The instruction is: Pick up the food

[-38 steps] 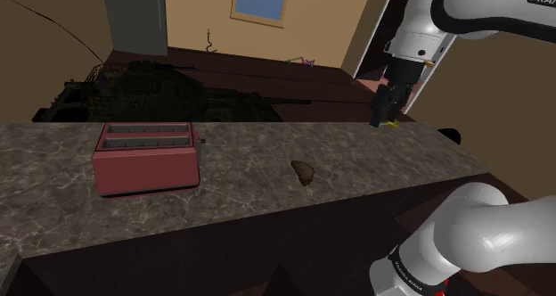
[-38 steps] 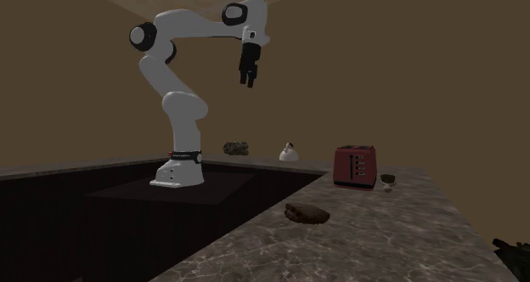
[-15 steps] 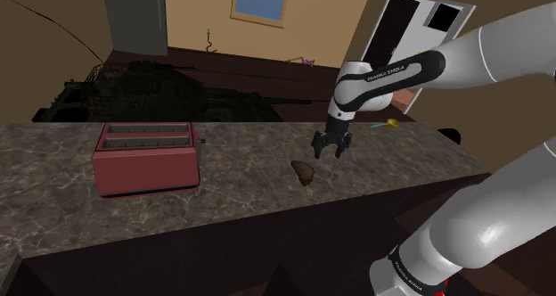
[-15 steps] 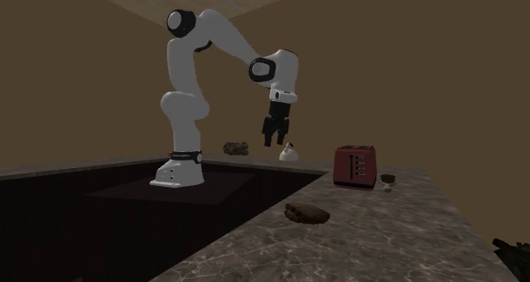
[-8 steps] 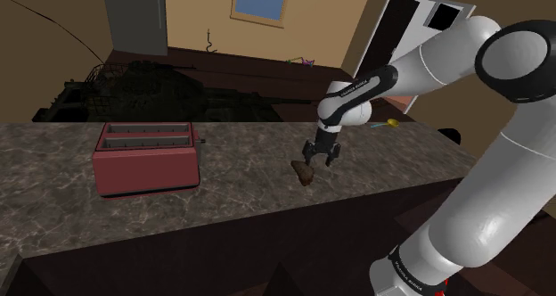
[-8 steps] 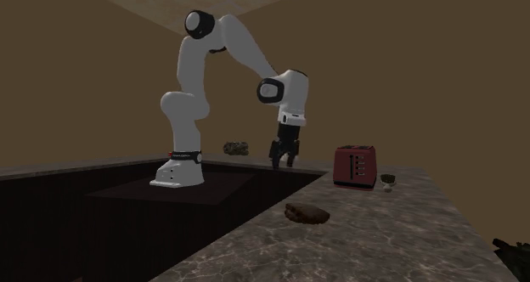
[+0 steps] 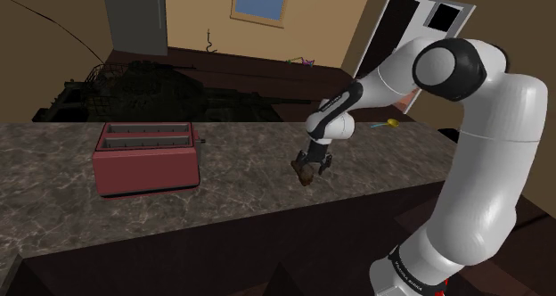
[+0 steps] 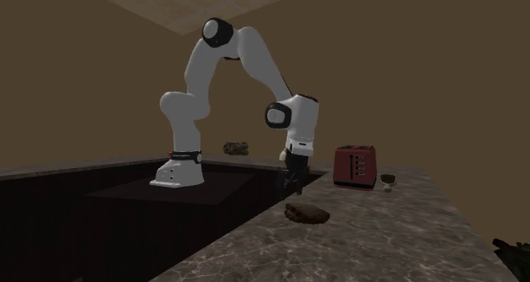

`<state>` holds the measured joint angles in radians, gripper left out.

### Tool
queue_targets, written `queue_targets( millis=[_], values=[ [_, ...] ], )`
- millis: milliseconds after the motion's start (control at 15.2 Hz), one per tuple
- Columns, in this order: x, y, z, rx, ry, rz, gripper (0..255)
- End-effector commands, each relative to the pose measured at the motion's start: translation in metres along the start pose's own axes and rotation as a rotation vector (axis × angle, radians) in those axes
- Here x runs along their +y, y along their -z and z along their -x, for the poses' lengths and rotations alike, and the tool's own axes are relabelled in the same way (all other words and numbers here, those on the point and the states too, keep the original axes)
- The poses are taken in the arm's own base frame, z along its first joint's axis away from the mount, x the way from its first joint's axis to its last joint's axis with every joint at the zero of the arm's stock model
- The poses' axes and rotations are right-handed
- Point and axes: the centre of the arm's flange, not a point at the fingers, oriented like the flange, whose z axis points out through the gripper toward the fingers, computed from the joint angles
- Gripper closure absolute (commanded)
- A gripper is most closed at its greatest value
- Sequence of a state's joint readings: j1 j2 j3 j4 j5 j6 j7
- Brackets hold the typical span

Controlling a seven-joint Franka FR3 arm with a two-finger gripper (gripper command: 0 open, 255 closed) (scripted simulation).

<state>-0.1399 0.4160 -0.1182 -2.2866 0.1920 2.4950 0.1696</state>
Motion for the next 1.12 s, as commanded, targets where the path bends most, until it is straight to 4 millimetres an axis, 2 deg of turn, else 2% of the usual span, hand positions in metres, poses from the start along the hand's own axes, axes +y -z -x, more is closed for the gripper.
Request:
queue_targets(
  millis=[0, 396, 528, 594, 1056],
  values=[
    [-0.001, -0.012, -0.008, 0.0, -0.011, -0.001, 0],
    [-0.001, -0.046, -0.015, 0.0, -0.011, -0.001, 0],
    [-0.001, -0.046, -0.015, 0.0, -0.011, -0.001, 0],
    [-0.001, -0.045, -0.015, 0.0, -0.011, -0.001, 255],
    [-0.001, -0.045, -0.016, 0.0, -0.011, -0.001, 255]
  ],
)
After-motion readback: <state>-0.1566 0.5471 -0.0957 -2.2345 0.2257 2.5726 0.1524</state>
